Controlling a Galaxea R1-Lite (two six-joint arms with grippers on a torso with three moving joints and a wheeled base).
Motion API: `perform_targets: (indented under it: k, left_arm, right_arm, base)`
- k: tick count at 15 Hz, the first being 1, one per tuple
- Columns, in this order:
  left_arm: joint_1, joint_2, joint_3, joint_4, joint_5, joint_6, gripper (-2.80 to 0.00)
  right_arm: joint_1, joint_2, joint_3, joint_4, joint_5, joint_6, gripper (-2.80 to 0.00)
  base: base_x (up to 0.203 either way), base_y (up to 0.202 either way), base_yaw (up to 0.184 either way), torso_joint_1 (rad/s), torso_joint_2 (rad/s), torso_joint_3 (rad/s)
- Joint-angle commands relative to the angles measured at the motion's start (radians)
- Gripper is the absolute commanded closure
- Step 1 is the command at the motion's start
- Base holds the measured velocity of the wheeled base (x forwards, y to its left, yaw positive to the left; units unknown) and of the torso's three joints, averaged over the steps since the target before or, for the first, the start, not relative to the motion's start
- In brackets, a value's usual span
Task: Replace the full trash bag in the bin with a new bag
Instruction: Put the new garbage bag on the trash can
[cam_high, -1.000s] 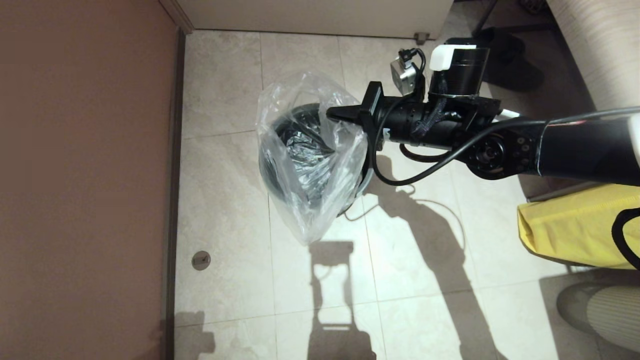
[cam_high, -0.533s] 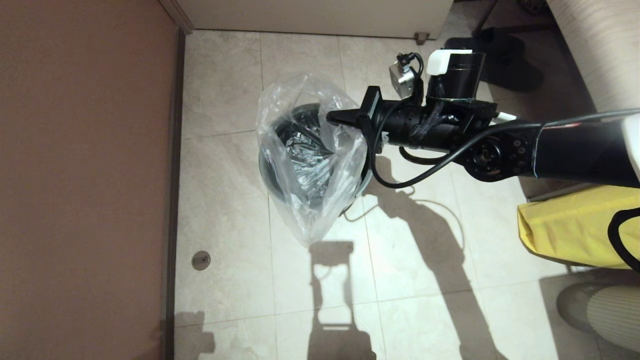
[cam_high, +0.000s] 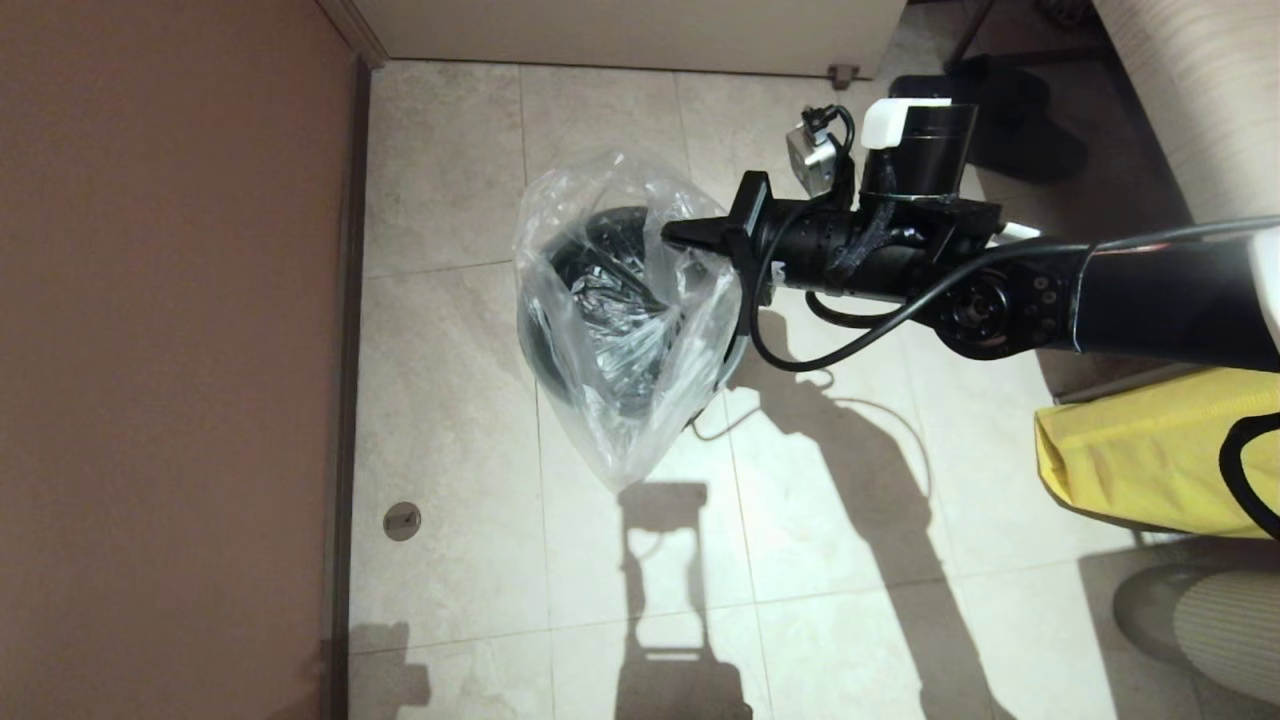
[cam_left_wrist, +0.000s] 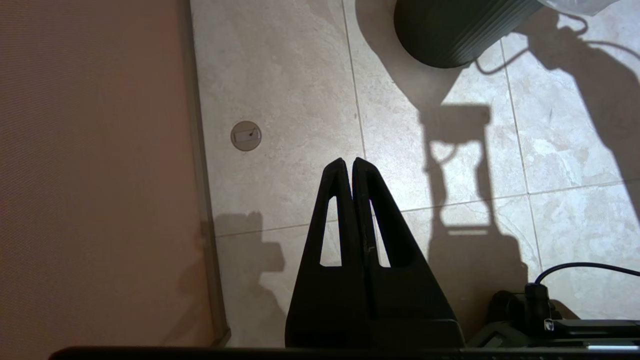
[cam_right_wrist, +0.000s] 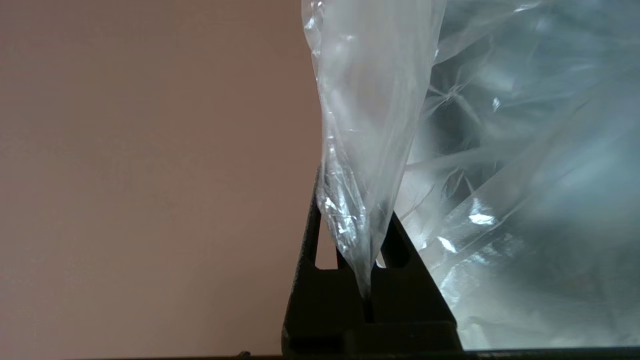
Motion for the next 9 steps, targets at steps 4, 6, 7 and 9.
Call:
perform_targets:
  k: [4,6,7,9]
  left_arm:
    - [0.0,0.001,0.001,0.0,0.0,0.0,0.0]
    - [0.0,0.001,0.001,0.0,0.0,0.0,0.0]
    - [0.0,0.001,0.001,0.0,0.0,0.0,0.0]
    - [0.0,0.001,0.001,0.0,0.0,0.0,0.0]
  right_arm:
    - [0.006,-0.038,0.011,0.013,0.002,-0.045,-2.8]
    - [0.002,-0.07,0.04,0.093,0.0,-0.145,-2.8]
    - [0.003,-0.093,0.071,0.134,-0.001,-0.175,-2.8]
    - [0.002,-0.129,0.148,0.151,-0.025,-0.235,-2.8]
  base:
    - [0.0,0.0,0.0,0.0,0.0,0.0]
    - [0.0,0.0,0.0,0.0,0.0,0.0]
    - [0.0,0.0,0.0,0.0,0.0,0.0]
    - [0.0,0.0,0.0,0.0,0.0,0.0]
